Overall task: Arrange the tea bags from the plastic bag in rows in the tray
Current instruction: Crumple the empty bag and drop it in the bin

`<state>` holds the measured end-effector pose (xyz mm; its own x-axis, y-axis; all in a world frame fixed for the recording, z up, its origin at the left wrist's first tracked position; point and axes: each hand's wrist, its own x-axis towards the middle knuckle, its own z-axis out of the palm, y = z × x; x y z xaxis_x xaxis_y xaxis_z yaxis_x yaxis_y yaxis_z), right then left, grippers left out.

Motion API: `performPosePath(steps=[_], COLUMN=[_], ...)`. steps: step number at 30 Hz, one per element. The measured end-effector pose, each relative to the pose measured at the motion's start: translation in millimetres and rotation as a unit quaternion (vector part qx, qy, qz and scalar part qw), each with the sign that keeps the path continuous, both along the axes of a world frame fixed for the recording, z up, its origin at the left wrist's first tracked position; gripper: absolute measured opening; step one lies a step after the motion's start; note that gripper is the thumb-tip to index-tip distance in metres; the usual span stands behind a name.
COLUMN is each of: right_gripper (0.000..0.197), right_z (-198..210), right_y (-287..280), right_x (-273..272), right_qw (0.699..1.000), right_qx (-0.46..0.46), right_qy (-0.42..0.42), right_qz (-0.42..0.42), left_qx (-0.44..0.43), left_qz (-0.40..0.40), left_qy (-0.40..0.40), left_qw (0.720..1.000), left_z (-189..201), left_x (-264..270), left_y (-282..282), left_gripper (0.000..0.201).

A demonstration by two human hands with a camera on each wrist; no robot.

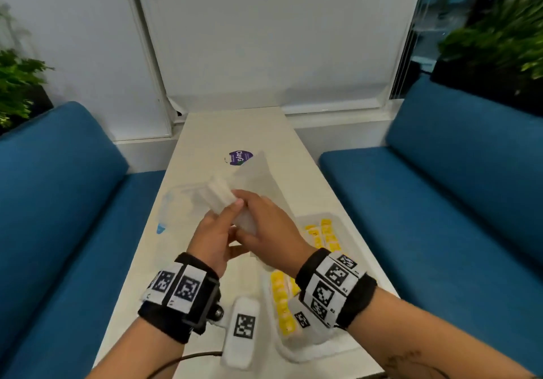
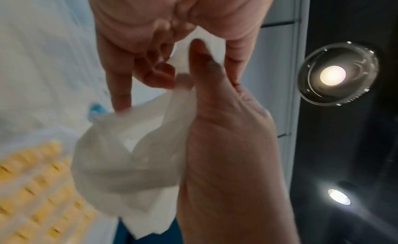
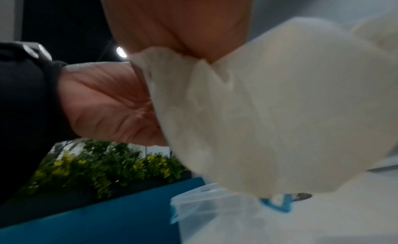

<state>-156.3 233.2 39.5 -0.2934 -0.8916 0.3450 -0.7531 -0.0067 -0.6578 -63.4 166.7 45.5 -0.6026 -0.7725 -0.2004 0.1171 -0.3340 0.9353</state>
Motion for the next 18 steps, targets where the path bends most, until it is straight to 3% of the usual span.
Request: performPosePath(steps=[2, 5, 9, 11, 13, 16, 18], right_gripper=[0.046, 0.045, 0.028, 0.042, 0.075, 0.125, 0.126], right_z=[5, -2, -20, -26, -32, -38, -43], right_y=[22, 61, 123, 153, 184, 233, 264], right_x=[-32, -84, -140, -162, -182, -214, -235], right_qw=[0.996, 0.978, 0.939, 0.936, 0.935, 0.929, 0.925], right_qx=[-0.024, -0.047, -0.170, -0.204, -0.221, -0.168, -0.135], right_qy=[0.080, 0.172, 0.177, 0.108, -0.003, -0.171, -0.245], right_qz=[-0.039, -0.106, -0.239, -0.266, -0.278, -0.281, -0.259], left_qx=[-0.003, -0.002, -0.015, -0.038, -0.061, -0.059, -0.068], left_qz=[-0.023, -0.065, -0.111, -0.129, -0.155, -0.219, -0.276], left_qy=[0.026, 0.048, 0.026, 0.008, -0.019, -0.068, -0.103], left_qw=[0.999, 0.997, 0.993, 0.991, 0.986, 0.971, 0.953], left_z=[7, 10, -1, -7, -14, -27, -35], left_x=[-32, -85, -148, -177, -203, -241, -263], left_y=[20, 57, 109, 135, 162, 199, 221], left_gripper=[0.010, 0.014, 0.019, 0.022, 0.026, 0.022, 0.008])
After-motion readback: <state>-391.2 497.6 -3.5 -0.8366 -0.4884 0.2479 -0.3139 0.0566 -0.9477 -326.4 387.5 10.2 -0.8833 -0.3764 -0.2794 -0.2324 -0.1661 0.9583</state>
